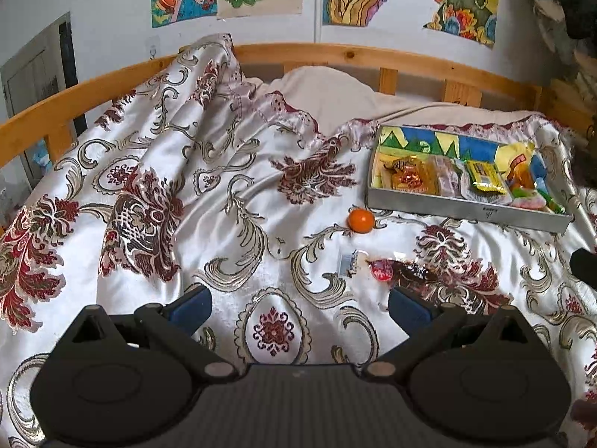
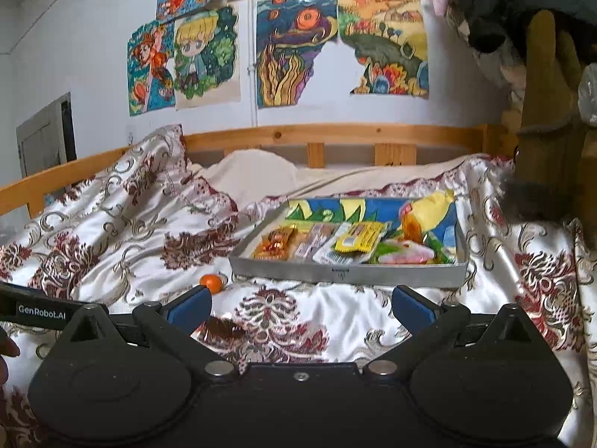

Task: Organize snacks
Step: 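Raise both open tools and move back over the mandarin and jerky pack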

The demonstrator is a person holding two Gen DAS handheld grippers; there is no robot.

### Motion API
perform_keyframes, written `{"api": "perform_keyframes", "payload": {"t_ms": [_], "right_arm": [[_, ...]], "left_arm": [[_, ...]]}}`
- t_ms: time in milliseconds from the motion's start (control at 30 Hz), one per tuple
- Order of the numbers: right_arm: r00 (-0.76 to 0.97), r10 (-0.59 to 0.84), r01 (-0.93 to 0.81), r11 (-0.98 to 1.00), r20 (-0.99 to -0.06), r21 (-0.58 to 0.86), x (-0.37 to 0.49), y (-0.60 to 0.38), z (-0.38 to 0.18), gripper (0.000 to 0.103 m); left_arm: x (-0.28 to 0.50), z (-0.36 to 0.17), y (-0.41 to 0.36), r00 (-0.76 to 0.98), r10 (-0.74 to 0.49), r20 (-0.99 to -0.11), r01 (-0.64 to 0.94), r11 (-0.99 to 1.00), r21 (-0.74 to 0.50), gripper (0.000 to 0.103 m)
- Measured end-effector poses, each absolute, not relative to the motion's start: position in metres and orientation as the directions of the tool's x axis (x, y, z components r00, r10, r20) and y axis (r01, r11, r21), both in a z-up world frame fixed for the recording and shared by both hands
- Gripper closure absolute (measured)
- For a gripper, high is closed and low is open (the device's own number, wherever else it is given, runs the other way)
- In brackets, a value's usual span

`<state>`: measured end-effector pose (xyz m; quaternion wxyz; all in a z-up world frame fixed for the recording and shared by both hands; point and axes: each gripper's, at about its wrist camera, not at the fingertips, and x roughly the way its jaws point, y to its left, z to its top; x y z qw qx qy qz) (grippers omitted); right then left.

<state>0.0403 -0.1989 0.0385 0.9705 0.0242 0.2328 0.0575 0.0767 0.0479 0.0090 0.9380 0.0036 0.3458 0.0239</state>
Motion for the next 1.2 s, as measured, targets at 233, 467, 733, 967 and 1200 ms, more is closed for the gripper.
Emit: {"api": "perform_keyframes", "payload": {"t_ms": [233, 467, 733, 967, 1200], "right_arm": [[0.85, 0.147, -0.127, 0.989, -0.506, 0.074, 0.044, -0.191, 0.022, 0.001], [0.847, 0.148, -0.125, 0.989, -0.511, 0.079, 0.045, -0.19, 0.02, 0.001], [0.832, 0.153, -0.126, 0.988, -0.534, 0.087, 0.048, -0.19, 0.012, 0.001], [0.818, 0.175, -0.135, 0.985, -0.548, 0.111, 0.052, -0.19, 0.006, 0.001], [0.795, 0.189, -0.156, 0.982, -0.577, 0.106, 0.06, -0.187, 0.0, 0.001]], "left_arm": [[0.081, 0.002, 0.048, 0.736, 0.048, -0.675, -0.037, 0.999, 0.032, 0.001], [0.082, -0.004, 0.046, 0.712, 0.037, -0.701, -0.027, 0.999, 0.025, 0.001], [0.084, -0.007, 0.046, 0.701, 0.032, -0.713, -0.017, 0.999, 0.029, 0.001], [0.088, -0.018, 0.047, 0.67, 0.014, -0.742, -0.005, 1.0, 0.014, 0.001], [0.098, -0.02, 0.051, 0.662, 0.015, -0.749, -0.02, 1.0, 0.002, 0.001]]}}
